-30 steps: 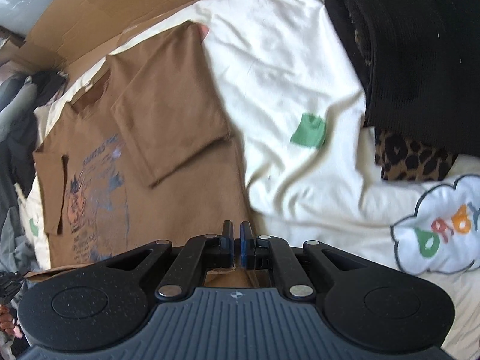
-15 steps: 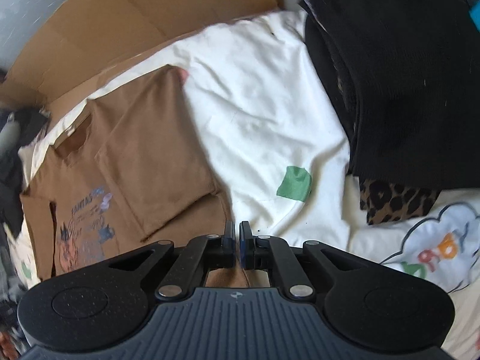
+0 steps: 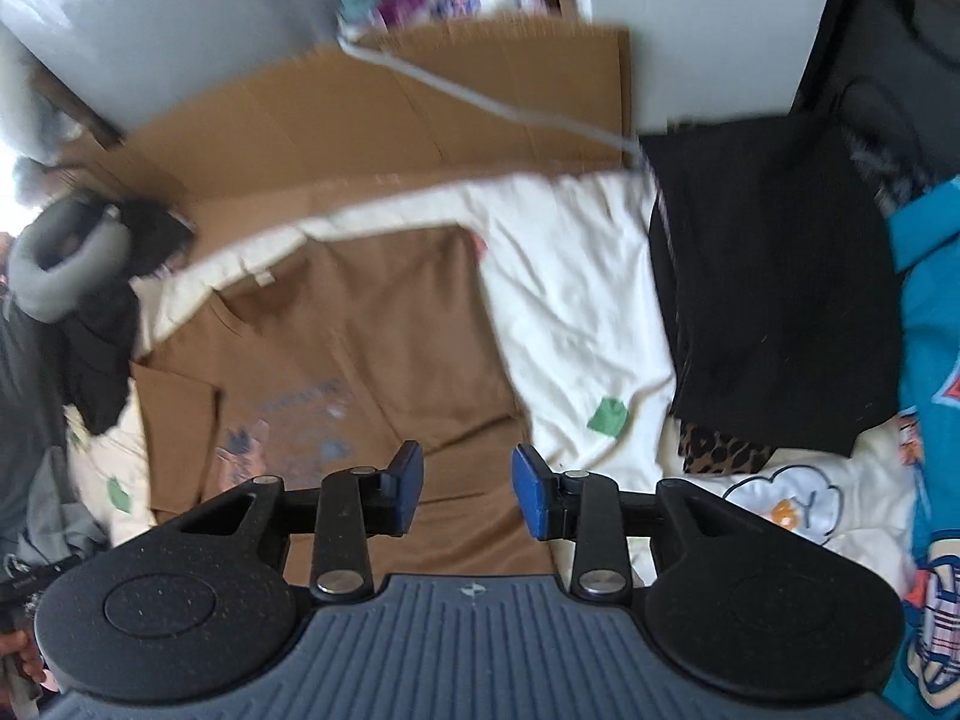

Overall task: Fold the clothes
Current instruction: 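Open both tools and release the shirt side edge, then move both open tools over the shirt to its hem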

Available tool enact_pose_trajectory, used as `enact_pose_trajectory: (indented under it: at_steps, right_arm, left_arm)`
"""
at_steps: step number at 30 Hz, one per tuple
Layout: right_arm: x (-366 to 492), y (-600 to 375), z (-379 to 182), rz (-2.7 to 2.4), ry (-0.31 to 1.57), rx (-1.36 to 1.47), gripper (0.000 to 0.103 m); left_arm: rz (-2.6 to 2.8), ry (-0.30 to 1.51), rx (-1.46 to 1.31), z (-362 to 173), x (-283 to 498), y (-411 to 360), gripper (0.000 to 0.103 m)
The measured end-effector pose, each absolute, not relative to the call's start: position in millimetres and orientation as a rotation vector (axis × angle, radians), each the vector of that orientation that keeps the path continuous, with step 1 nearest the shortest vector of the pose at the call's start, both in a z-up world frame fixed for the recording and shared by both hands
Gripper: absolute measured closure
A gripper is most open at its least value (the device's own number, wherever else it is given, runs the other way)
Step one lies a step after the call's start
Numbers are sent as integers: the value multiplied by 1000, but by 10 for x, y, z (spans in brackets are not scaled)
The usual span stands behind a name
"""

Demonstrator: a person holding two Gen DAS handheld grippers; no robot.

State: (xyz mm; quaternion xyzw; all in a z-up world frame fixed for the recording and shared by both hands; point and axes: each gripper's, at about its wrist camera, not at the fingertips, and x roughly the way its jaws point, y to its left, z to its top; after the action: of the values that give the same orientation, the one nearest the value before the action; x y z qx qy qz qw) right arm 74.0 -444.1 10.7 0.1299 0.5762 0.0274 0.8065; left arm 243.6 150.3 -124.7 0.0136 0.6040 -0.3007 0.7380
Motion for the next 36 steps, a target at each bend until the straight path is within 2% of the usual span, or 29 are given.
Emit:
enact_pose_trajectory:
  at_steps: [8, 15, 19, 27, 36]
  right_arm:
    - [437, -4316, 575, 69, 1202, 296, 57]
    - [524, -4402, 590, 129, 1206, 264, 57]
    - [616, -4565, 306, 159, 1242, 252, 57]
    - [1152, -4947, -214, 297, 1351, 16, 57]
    - [1134, -5036, -1169, 369, 1282, 62, 57]
  left_arm:
    - [-730, 1281, 65, -655, 2382, 1471, 61]
    - [-745, 1245, 51, -303, 2371, 1522, 55]
    - [-723, 1241, 57, -306, 2391, 1538, 56]
    - [-659, 1250, 54, -397, 2523, 1534, 57]
    - [-547, 1268, 130, -684, 2882, 1232, 58]
